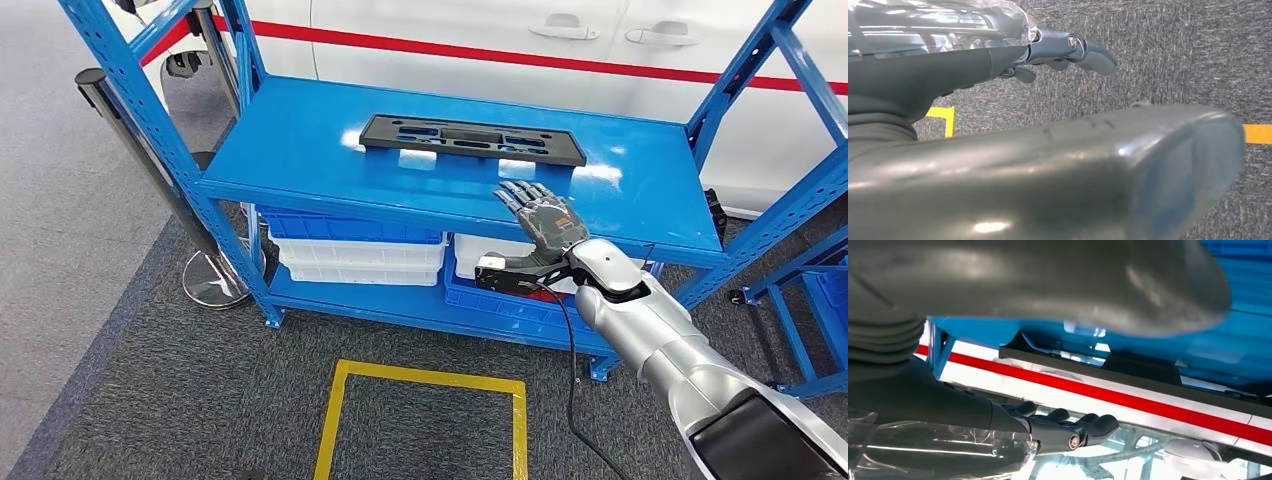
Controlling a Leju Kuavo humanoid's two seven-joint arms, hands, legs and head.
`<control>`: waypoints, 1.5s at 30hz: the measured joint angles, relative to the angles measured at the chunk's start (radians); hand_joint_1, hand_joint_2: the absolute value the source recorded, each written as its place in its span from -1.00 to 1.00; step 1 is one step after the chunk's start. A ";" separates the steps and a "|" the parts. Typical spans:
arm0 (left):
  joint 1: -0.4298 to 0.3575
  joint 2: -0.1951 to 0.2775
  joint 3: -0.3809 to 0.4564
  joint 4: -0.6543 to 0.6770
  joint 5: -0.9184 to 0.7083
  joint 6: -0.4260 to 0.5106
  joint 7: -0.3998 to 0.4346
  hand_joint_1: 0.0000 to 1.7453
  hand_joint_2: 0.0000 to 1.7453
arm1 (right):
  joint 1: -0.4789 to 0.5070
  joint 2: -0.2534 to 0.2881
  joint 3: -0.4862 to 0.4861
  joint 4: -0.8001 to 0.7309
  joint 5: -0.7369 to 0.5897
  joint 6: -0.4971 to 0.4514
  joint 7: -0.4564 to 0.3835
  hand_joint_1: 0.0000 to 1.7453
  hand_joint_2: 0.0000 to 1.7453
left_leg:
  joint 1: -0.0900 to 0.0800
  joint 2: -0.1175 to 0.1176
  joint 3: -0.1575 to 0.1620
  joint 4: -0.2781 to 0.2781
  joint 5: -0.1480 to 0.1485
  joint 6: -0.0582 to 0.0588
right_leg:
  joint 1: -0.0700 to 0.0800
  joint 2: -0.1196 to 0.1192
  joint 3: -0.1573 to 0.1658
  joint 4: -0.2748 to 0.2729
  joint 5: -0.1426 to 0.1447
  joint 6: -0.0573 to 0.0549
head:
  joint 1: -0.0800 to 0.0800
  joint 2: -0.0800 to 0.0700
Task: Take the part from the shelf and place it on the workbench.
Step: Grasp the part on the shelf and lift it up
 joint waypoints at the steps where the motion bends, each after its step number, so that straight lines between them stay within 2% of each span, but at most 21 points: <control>1: 0.000 0.000 0.001 0.000 0.000 0.000 0.000 -1.00 -1.00 | 0.000 0.000 0.000 0.000 0.000 0.000 0.000 -1.00 -1.00 | -0.001 0.000 -0.001 0.000 0.000 0.002 | -0.001 0.000 0.000 -0.002 0.001 0.002 | 0.000 0.000; 6: 0.000 0.000 0.002 0.000 0.002 -0.007 -0.004 -1.00 -1.00 | -0.005 0.000 -0.003 0.003 -0.001 0.002 -0.002 -1.00 -1.00 | 0.001 -0.001 0.013 -0.015 -0.012 0.030 | -0.003 -0.004 -0.027 0.059 -0.003 0.018 | 0.001 0.000; 9: 0.000 -0.001 0.002 0.000 -0.001 -0.015 -0.006 -1.00 -1.00 | -0.007 -0.007 -0.006 0.006 -0.005 0.001 -0.005 -1.00 -1.00 | -0.004 0.000 0.030 -0.017 -0.021 0.038 | 0.005 -0.007 -0.142 0.236 -0.060 0.006 | 0.001 0.000; 11: 0.002 -0.001 0.002 0.001 -0.006 -0.018 -0.005 -1.00 -1.00 | 0.002 -0.015 -0.006 0.009 -0.009 -0.006 -0.005 -1.00 -1.00 | -0.011 -0.002 0.046 -0.017 -0.034 0.040 | 0.015 -0.007 -0.216 0.307 -0.056 -0.007 | 0.001 0.000; 13: 0.004 -0.001 0.002 0.001 -0.012 -0.019 -0.003 -1.00 -1.00 | 0.012 -0.022 -0.007 0.011 -0.009 -0.016 -0.004 -1.00 -1.00 | -0.021 -0.004 0.073 -0.020 -0.053 0.042 | 0.028 -0.006 -0.223 0.238 0.009 -0.030 | 0.001 0.000; 16: 0.002 -0.009 0.001 0.006 -0.019 -0.022 0.000 -1.00 -1.00 | 0.024 -0.035 -0.007 0.012 -0.009 -0.025 -0.002 -1.00 -1.00 | -0.025 -0.003 0.112 -0.033 -0.084 0.039 | 0.059 0.005 -0.180 0.051 0.133 -0.081 | -0.007 0.000; 18: -0.004 -0.014 0.001 0.009 -0.022 -0.026 0.002 -1.00 -1.00 | 0.030 -0.045 -0.009 0.007 -0.009 -0.030 0.000 -1.00 -1.00 | -0.013 -0.003 0.136 -0.051 -0.083 0.029 | 0.075 0.010 -0.150 -0.004 0.140 -0.096 | -0.013 0.000; 20: -0.007 -0.013 0.000 0.010 -0.025 -0.029 0.004 -1.00 -1.00 | 0.032 -0.053 -0.012 -0.003 -0.009 -0.035 0.003 -1.00 -1.00 | -0.012 -0.001 0.138 -0.024 -0.047 0.016 | 0.070 0.008 -0.099 -0.047 0.126 -0.101 | -0.010 0.000; 22: -0.008 -0.014 0.000 0.010 -0.026 -0.030 0.005 -1.00 -1.00 | 0.037 -0.057 -0.014 -0.008 -0.009 -0.038 0.006 -1.00 -1.00 | -0.015 0.002 0.087 0.079 0.002 0.005 | 0.053 0.006 -0.048 -0.079 0.112 -0.097 | -0.009 0.000; 24: -0.008 -0.013 0.000 0.010 -0.027 -0.031 0.006 -1.00 -1.00 | 0.047 -0.059 -0.014 -0.008 -0.009 -0.038 0.007 -1.00 -1.00 | -0.003 0.003 0.008 0.190 0.004 -0.009 | 0.038 0.003 -0.009 -0.094 0.091 -0.084 | -0.009 0.000; 26: -0.007 -0.011 0.000 0.010 -0.026 -0.031 0.007 -1.00 -1.00 | 0.056 -0.058 -0.015 -0.010 -0.009 -0.038 0.007 -1.00 -1.00 | 0.016 0.005 -0.064 0.241 -0.079 -0.032 | 0.017 0.003 0.033 -0.100 0.059 -0.062 | -0.009 0.000; 28: -0.005 -0.006 0.000 0.010 -0.026 -0.031 0.009 -1.00 -1.00 | 0.063 -0.058 -0.014 -0.013 -0.008 -0.038 0.007 -1.00 -1.00 | 0.039 0.010 -0.110 0.210 -0.175 -0.068 | -0.008 0.005 0.083 -0.100 0.019 -0.036 | -0.009 0.000; 29: -0.004 -0.003 0.000 0.010 -0.026 -0.031 0.009 -1.00 -1.00 | 0.065 -0.058 -0.014 -0.014 -0.008 -0.036 0.007 -1.00 -1.00 | 0.052 0.014 -0.121 0.166 -0.182 -0.087 | -0.022 0.006 0.110 -0.098 -0.002 -0.023 | -0.009 0.000; 30: -0.002 -0.001 0.000 0.011 -0.027 -0.032 0.009 -1.00 -1.00 | 0.067 -0.058 -0.014 -0.014 -0.008 -0.034 0.008 -1.00 -1.00 | 0.065 0.020 -0.126 0.107 -0.134 -0.105 | -0.033 0.006 0.134 -0.094 -0.026 -0.008 | -0.009 0.000; 31: 0.001 -0.001 0.000 0.012 -0.027 -0.033 0.010 -1.00 -1.00 | 0.070 -0.059 -0.014 -0.014 -0.008 -0.031 0.009 -1.00 -1.00 | 0.075 0.030 -0.130 0.049 -0.039 -0.117 | -0.040 0.006 0.155 -0.084 -0.051 0.006 | -0.009 0.000; 33: 0.002 -0.001 0.000 0.016 -0.028 -0.036 0.011 -1.00 -1.00 | 0.074 -0.064 -0.015 -0.016 -0.010 -0.027 0.013 -1.00 -1.00 | 0.082 0.042 -0.139 0.002 0.112 -0.108 | -0.045 0.006 0.173 -0.062 -0.092 0.031 | -0.007 0.000; 34: 0.000 -0.001 0.000 0.017 -0.029 -0.036 0.012 -1.00 -1.00 | 0.075 -0.067 -0.016 -0.019 -0.011 -0.027 0.016 -1.00 -1.00 | 0.080 0.044 -0.146 0.010 0.138 -0.094 | -0.046 0.006 0.177 -0.055 -0.106 0.041 | -0.005 0.000; 38: -0.013 0.003 -0.002 0.016 -0.037 -0.037 0.011 -1.00 -1.00 | 0.075 -0.072 -0.019 -0.039 -0.011 -0.037 0.026 -1.00 -1.00 | 0.071 0.032 -0.145 0.035 0.100 -0.046 | -0.055 -0.004 0.161 -0.004 -0.147 0.052 | 0.003 0.000; 42: -0.015 0.003 -0.003 0.016 -0.038 -0.039 0.011 -1.00 -1.00 | 0.087 -0.075 -0.019 -0.042 -0.011 -0.038 0.033 -1.00 -1.00 | 0.051 0.020 -0.112 0.023 0.075 -0.026 | -0.023 -0.008 -0.046 0.282 -0.212 0.030 | 0.004 0.000; 43: -0.014 0.003 -0.003 0.016 -0.038 -0.040 0.011 -1.00 -1.00 | 0.092 -0.075 -0.019 -0.042 -0.011 -0.038 0.034 -1.00 -1.00 | 0.044 0.018 -0.101 0.023 0.067 -0.023 | -0.013 -0.008 -0.076 0.293 -0.185 0.019 | 0.004 0.000; 45: -0.012 0.003 -0.003 0.016 -0.038 -0.041 0.011 -1.00 -1.00 | 0.097 -0.077 -0.019 -0.042 -0.011 -0.038 0.034 -1.00 -1.00 | 0.029 0.015 -0.078 0.021 0.053 -0.016 | 0.012 -0.007 -0.085 0.206 -0.077 -0.019 | 0.004 0.000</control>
